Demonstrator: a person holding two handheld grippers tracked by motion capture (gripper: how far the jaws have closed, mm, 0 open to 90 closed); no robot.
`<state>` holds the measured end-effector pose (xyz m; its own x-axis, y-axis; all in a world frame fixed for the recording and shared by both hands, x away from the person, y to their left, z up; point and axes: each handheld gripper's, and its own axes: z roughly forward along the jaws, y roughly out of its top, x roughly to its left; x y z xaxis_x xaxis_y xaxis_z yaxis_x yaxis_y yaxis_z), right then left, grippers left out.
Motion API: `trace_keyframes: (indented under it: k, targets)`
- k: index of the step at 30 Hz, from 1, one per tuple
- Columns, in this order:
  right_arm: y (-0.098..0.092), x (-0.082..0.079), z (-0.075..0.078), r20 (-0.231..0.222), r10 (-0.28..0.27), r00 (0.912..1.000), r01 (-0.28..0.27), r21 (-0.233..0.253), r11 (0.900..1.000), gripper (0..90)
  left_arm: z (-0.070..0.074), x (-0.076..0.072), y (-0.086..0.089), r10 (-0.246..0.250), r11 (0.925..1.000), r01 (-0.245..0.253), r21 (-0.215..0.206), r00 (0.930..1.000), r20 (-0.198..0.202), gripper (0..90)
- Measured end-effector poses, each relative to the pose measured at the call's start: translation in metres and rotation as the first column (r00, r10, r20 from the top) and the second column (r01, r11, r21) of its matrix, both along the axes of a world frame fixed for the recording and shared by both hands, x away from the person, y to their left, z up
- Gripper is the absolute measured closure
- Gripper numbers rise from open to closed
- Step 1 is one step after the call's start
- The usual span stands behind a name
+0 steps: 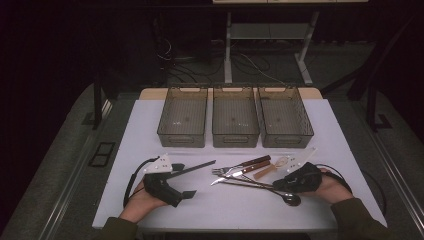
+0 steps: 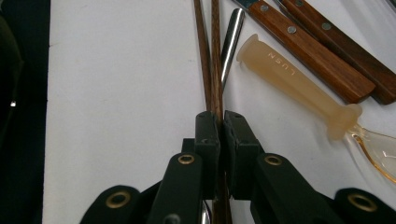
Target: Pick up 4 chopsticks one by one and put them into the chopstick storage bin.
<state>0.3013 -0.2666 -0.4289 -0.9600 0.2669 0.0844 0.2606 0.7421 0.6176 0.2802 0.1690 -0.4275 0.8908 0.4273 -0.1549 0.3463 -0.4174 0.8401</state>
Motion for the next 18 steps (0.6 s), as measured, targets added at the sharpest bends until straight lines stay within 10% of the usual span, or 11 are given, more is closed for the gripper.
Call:
trace_keyframes:
  k: [18]
  targets:
    - [-0.0082, -0.0013, 0.01, 0.008, -0.012, 0.9999, 0.011, 0.066, 0.998, 84.9, -0.002, -0.0007, 0.002, -0.002, 1.0, 0.002, -0.005, 1.0, -0.008, 0.0]
